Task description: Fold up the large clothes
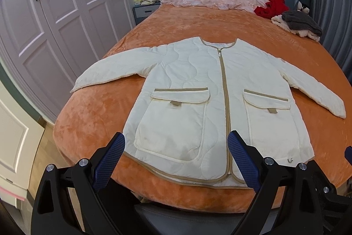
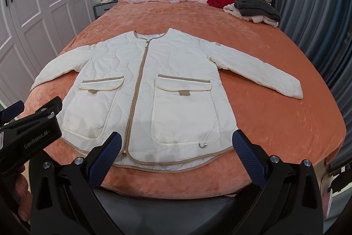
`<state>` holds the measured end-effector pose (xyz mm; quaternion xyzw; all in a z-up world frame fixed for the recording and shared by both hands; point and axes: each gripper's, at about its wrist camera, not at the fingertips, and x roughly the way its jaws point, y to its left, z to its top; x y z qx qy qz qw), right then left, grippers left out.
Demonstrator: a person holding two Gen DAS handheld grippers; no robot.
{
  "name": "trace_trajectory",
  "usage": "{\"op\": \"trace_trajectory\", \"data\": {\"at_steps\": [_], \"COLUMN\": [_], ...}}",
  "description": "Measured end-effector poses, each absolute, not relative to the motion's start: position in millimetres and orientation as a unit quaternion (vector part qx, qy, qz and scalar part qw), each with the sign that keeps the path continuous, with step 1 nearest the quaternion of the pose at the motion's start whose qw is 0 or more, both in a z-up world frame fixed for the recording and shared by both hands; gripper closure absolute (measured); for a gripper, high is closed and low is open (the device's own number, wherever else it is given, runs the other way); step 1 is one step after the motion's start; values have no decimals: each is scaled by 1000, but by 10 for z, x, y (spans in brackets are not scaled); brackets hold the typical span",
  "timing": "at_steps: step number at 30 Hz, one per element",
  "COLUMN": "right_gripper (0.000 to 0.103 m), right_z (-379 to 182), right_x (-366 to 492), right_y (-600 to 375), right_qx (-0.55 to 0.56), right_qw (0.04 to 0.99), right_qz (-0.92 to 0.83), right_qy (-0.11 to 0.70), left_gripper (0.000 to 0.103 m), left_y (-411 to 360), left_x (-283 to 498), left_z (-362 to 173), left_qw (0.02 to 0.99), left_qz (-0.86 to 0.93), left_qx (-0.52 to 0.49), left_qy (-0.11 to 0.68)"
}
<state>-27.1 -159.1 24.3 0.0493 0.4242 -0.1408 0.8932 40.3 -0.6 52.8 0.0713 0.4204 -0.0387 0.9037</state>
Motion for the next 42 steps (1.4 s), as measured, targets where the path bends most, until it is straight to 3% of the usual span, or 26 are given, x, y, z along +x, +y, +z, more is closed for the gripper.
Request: {"op": "trace_trajectory", "data": {"at_steps": [26, 33, 42], "right_gripper": [5, 5, 5], "right_z": [229, 68, -124], "right_x": [-210, -116, 114], "right_y": [-1660, -2406, -3989], "right_qx": [54, 117, 187], "right_qw": [891, 882, 881], "right_qz": [-140, -172, -244], "right_qy": [429, 423, 359], "left_gripper": [11, 11, 11], "left_y": [57, 51, -13], "left_x": [427, 555, 915], "left_z": [491, 437, 296], "left_qw": [902, 899, 893], "left_qz": [-28, -27, -20], "left_qx": [64, 46, 30], "left_qy": [426, 434, 449]}}
